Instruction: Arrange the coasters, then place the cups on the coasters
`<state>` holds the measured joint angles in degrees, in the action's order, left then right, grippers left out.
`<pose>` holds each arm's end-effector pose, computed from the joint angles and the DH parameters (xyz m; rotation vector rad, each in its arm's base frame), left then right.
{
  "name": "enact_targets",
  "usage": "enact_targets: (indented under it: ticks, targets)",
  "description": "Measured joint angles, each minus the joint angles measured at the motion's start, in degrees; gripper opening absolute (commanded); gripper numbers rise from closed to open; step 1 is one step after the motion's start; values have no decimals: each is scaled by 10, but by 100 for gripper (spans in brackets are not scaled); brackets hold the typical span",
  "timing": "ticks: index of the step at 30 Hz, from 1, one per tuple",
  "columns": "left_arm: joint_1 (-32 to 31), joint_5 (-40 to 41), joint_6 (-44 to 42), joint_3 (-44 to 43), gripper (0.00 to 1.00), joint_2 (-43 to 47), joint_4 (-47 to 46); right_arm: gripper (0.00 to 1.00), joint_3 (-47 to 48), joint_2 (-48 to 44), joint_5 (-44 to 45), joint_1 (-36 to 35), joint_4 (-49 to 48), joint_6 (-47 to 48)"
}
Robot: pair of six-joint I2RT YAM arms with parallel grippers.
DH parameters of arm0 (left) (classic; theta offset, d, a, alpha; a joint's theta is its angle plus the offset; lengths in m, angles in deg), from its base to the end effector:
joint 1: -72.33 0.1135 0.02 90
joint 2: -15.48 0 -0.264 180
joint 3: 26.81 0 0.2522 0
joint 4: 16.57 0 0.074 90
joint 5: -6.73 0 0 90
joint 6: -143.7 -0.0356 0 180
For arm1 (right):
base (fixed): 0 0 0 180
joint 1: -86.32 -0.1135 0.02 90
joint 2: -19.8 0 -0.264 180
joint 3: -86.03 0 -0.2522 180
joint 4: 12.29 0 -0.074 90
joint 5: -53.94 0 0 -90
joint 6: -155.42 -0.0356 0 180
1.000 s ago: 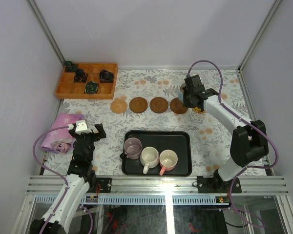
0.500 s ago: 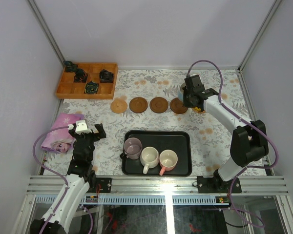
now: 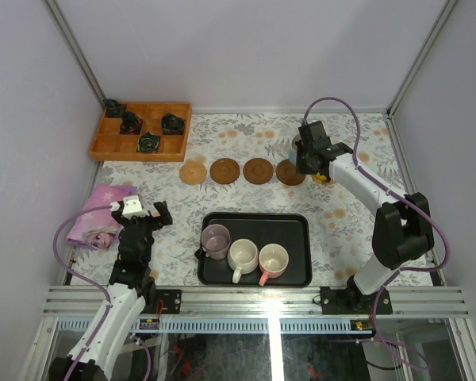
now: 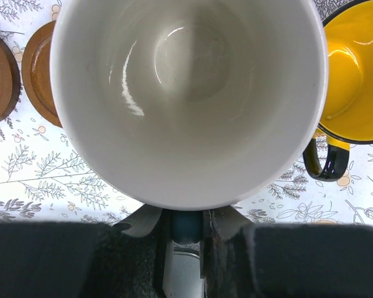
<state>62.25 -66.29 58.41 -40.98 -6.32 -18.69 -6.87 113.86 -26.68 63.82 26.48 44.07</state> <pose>0.1322 -0.0129 0.1677 -0.1460 1.6566 0.0513 0.3396 0.1344 0.2681 0.0551 2.3618 0.1789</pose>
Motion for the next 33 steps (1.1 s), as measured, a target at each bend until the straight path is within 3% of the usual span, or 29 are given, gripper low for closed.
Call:
enact_targets:
  ticks: [33]
  targets:
    - [0, 0, 0, 0, 100, 0, 0, 0, 14, 10, 4, 0, 14, 2]
